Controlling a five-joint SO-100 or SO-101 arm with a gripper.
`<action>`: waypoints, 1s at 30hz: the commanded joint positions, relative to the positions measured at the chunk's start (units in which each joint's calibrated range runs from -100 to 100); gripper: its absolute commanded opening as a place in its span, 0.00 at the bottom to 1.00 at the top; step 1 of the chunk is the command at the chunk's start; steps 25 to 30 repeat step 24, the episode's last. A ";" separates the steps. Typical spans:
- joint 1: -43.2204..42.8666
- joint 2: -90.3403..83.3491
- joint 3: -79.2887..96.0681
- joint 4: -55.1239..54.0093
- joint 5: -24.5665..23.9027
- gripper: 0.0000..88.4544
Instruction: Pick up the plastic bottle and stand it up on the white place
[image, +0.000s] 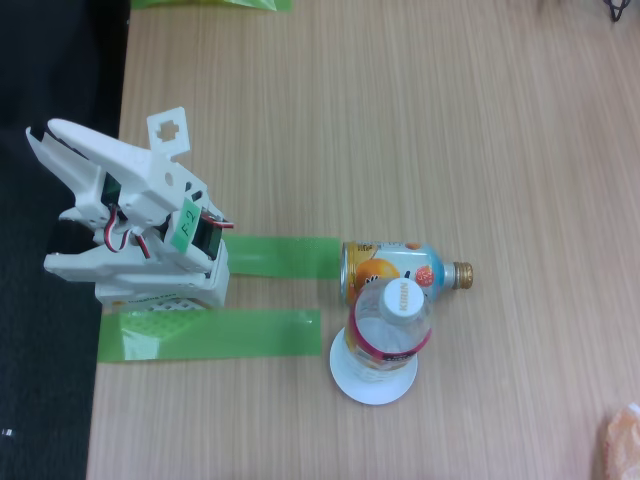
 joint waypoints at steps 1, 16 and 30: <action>0.22 0.00 0.27 -1.27 0.14 0.08; 0.08 0.00 0.27 -1.18 -0.13 0.08; 0.08 0.00 0.27 -1.18 -0.13 0.08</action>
